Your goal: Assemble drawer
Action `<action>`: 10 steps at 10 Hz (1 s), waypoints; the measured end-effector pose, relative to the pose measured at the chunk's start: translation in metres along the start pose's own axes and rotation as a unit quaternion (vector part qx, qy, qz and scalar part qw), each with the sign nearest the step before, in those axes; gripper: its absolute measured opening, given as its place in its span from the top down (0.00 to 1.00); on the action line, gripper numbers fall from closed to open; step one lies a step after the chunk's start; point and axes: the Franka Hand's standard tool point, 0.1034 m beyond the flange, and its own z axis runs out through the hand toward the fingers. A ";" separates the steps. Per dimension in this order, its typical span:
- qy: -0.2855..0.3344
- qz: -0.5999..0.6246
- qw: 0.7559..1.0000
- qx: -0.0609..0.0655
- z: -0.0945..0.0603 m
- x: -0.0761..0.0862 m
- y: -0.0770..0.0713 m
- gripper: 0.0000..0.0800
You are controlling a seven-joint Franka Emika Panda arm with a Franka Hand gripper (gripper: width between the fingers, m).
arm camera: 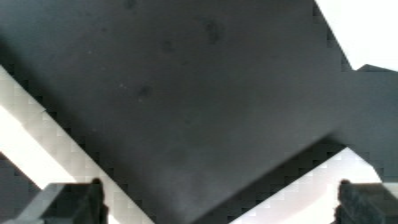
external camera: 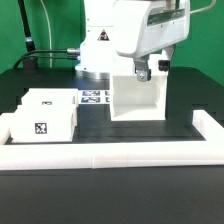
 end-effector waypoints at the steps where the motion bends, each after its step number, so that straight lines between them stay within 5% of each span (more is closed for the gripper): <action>1: 0.000 0.000 1.000 0.000 0.000 0.000 0.000 0.19; 6: 0.000 0.001 1.000 0.000 0.000 0.000 -0.001 0.19; 8: 0.011 0.072 0.997 -0.013 -0.009 -0.014 -0.021 0.19; 10: 0.004 0.150 0.989 -0.012 -0.017 -0.024 -0.059 0.19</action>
Offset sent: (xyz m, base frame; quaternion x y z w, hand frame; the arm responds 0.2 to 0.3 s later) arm 0.0000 0.0000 0.0000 0.0000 0.0000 0.0000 1.0000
